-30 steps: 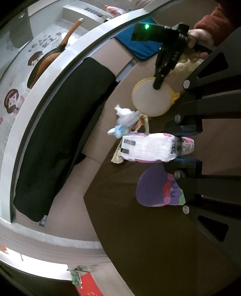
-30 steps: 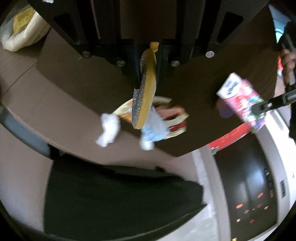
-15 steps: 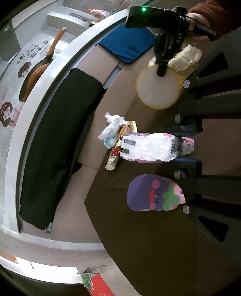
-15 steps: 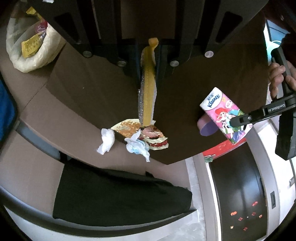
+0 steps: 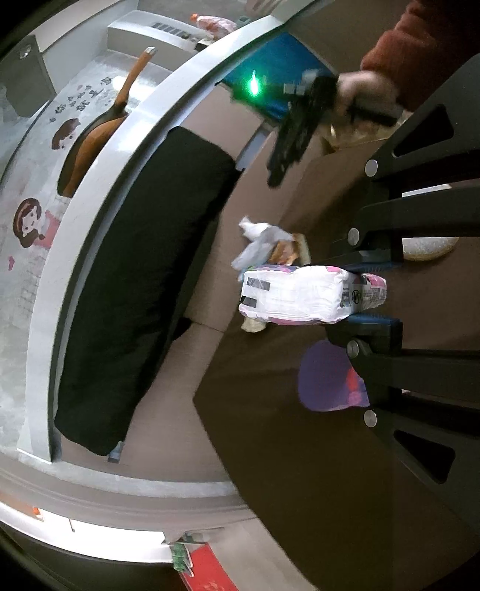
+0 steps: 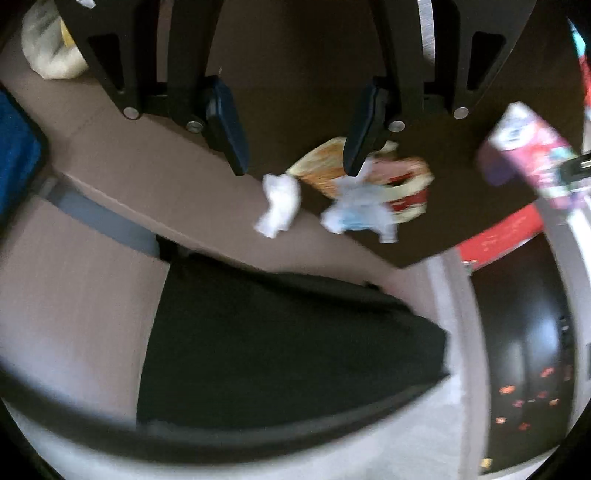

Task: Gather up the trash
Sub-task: 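Grasp the white tissue paper with the right tool, then carry the tissue pack and tissue paper with both tools over the bin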

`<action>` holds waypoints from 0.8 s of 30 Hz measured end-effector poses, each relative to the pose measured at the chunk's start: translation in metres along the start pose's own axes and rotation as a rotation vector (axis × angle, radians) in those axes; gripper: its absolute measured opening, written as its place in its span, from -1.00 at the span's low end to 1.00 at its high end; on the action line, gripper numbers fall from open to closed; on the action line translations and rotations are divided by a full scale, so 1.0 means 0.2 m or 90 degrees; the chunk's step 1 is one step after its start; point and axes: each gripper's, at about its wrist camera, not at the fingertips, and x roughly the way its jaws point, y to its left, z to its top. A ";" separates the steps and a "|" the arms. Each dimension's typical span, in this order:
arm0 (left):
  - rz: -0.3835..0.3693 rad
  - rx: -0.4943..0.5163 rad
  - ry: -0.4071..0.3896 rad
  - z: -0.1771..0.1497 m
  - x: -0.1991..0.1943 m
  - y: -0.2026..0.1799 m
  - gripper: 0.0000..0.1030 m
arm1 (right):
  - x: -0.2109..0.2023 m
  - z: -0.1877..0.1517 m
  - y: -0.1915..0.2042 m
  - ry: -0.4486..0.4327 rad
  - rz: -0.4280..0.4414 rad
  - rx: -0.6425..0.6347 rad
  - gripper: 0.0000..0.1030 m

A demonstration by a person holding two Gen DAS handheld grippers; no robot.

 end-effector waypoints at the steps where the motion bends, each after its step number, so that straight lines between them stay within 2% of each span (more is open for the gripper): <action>1: 0.003 0.002 -0.006 0.02 0.00 0.01 -0.66 | 0.08 0.01 -0.03 0.009 -0.001 0.013 -0.04; 5: 0.012 -0.002 -0.020 0.08 0.02 0.06 -0.66 | 0.32 0.03 -0.06 0.032 0.000 0.051 -0.04; 9: 0.016 -0.011 -0.020 0.09 0.06 0.11 -0.66 | 0.49 0.07 0.00 0.047 -0.028 0.041 -0.10; 11: 0.020 -0.013 -0.020 0.09 0.07 0.12 -0.66 | 0.55 0.09 0.03 0.058 -0.050 0.033 -0.27; 14: 0.024 -0.020 -0.015 0.08 0.09 0.14 -0.66 | 0.64 0.11 0.05 0.075 -0.072 0.028 -0.36; 15: 0.026 -0.022 -0.012 0.08 0.10 0.15 -0.66 | 0.65 0.11 0.05 0.080 -0.076 0.024 -0.44; 16: 0.028 -0.023 -0.011 0.08 0.10 0.15 -0.66 | 0.66 0.11 0.05 0.086 -0.075 0.021 -0.64; 17: 0.029 -0.023 -0.010 0.08 0.10 0.14 -0.66 | 0.66 0.11 0.06 0.090 -0.073 0.015 -0.73; 19: 0.030 -0.021 -0.013 0.08 0.09 0.12 -0.66 | 0.61 0.10 0.06 0.081 -0.058 0.013 -0.76; 24: 0.019 -0.006 -0.028 0.08 0.04 -0.01 -0.66 | 0.24 0.07 0.07 0.030 -0.006 0.003 -0.76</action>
